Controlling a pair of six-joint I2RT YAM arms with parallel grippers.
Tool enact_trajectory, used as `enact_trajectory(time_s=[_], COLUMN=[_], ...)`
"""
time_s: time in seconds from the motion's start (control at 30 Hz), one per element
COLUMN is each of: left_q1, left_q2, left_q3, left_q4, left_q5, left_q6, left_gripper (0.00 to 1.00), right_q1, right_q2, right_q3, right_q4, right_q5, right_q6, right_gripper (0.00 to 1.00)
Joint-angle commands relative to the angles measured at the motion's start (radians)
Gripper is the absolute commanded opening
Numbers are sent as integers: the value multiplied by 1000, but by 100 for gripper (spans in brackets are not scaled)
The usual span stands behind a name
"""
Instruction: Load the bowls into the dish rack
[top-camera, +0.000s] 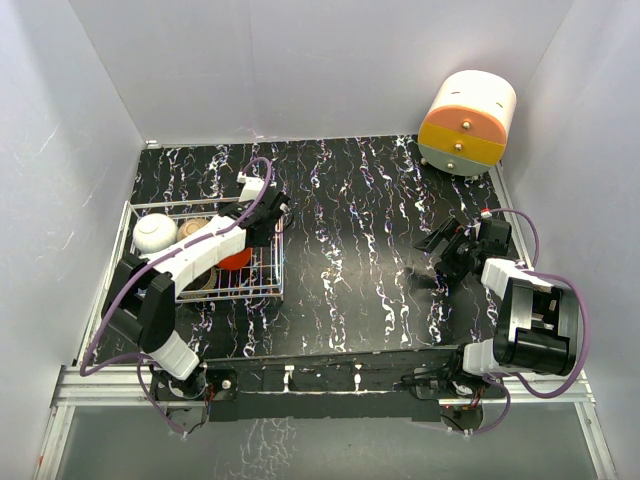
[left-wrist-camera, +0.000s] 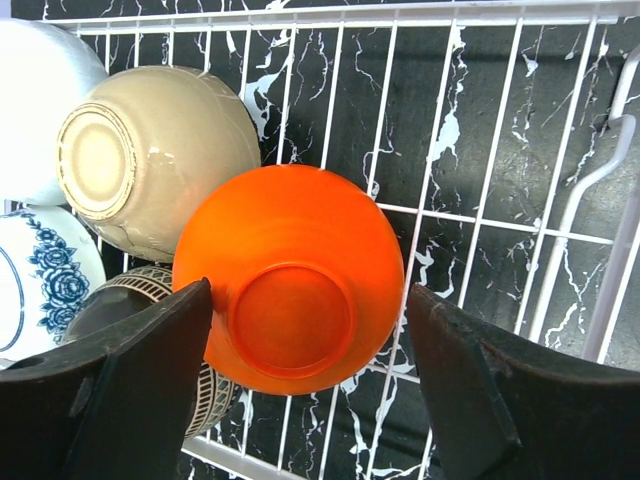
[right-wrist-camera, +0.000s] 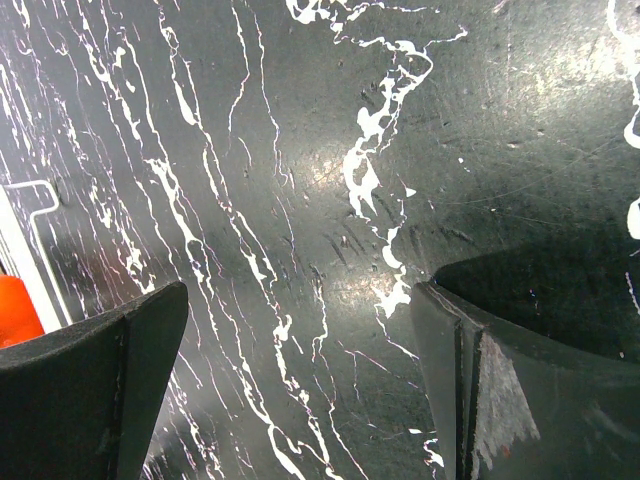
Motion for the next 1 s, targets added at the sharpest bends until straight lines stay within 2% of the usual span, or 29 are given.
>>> enact_trajectory(time_s=[0.0, 0.23, 0.33, 0.53, 0.67, 0.73, 0.8, 0.97], left_q1=[-5, -6, -8, -11, -11, -11, -11, -13], left_q2=[6, 24, 28, 35, 37, 36, 30, 11], left_q3=[31, 18, 18, 12, 4, 5, 12, 24], left_q4=[-34, -31, -35, -36, -33, -36, -44, -57], left_q5=[-42, -42, -45, -53, -54, -58, -59, -72], left_q6=[1, 2, 4, 7, 4, 1, 1, 2], left_gripper=[74, 62, 53, 52, 32, 15, 8, 4], right_q1=[0, -1, -1, -1, -1, -1, -1, -1], right_q2=[11, 10, 9, 9, 8, 8, 9, 10], right_q3=[-30, -32, -32, -32, -32, -33, -33, -33], right_q4=[-8, -9, -9, -9, -9, -9, -9, -7], right_q5=[15, 14, 15, 15, 15, 17, 17, 16], right_q6=[-15, -15, -15, -15, -15, -15, -16, -15], right_gripper=[98, 98, 98, 98, 98, 98, 98, 98])
